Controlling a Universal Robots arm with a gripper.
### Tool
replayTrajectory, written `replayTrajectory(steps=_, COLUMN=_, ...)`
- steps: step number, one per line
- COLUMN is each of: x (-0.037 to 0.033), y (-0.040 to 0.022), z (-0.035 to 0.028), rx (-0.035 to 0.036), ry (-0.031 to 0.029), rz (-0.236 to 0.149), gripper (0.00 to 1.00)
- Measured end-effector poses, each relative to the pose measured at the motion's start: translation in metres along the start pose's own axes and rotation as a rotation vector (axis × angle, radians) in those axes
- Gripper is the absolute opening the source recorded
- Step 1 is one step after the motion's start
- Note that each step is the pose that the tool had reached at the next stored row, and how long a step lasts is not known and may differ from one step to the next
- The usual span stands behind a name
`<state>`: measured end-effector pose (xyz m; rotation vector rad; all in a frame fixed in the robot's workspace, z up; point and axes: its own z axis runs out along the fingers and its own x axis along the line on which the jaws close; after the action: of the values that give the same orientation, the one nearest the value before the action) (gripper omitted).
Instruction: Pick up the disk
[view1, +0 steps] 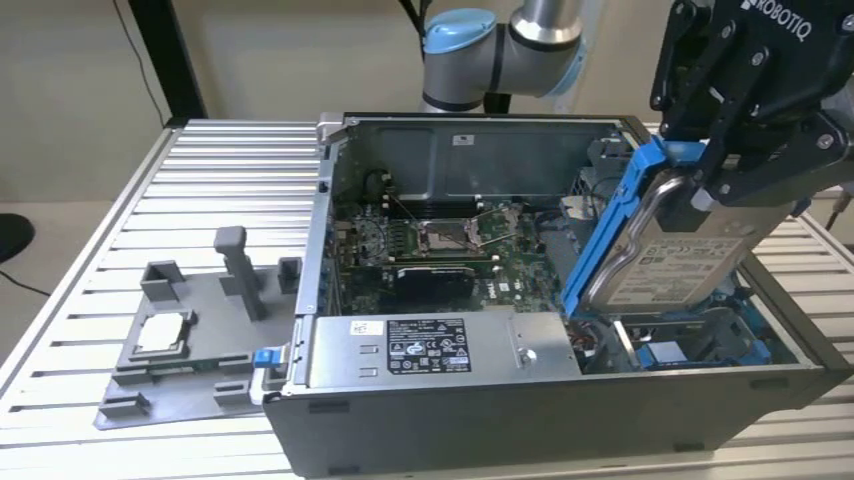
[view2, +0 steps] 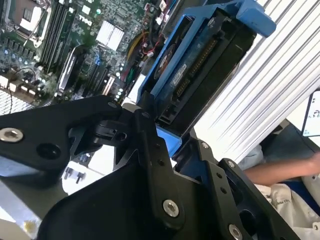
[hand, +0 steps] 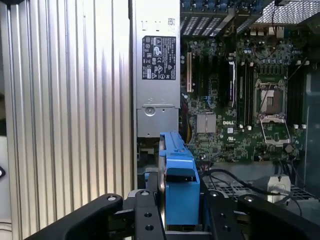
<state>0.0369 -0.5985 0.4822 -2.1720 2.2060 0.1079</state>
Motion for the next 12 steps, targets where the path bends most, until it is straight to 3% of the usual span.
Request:
replayTrajectory(steps=8, x=-0.0004, y=-0.023, z=-0.0004, rx=-0.0001, ry=0.0, rz=0.0, gripper=0.0)
replayTrajectory(steps=12, x=-0.0004, y=-0.0266, z=-0.0004, rx=0.0, ry=0.0, rz=0.0, gripper=0.0)
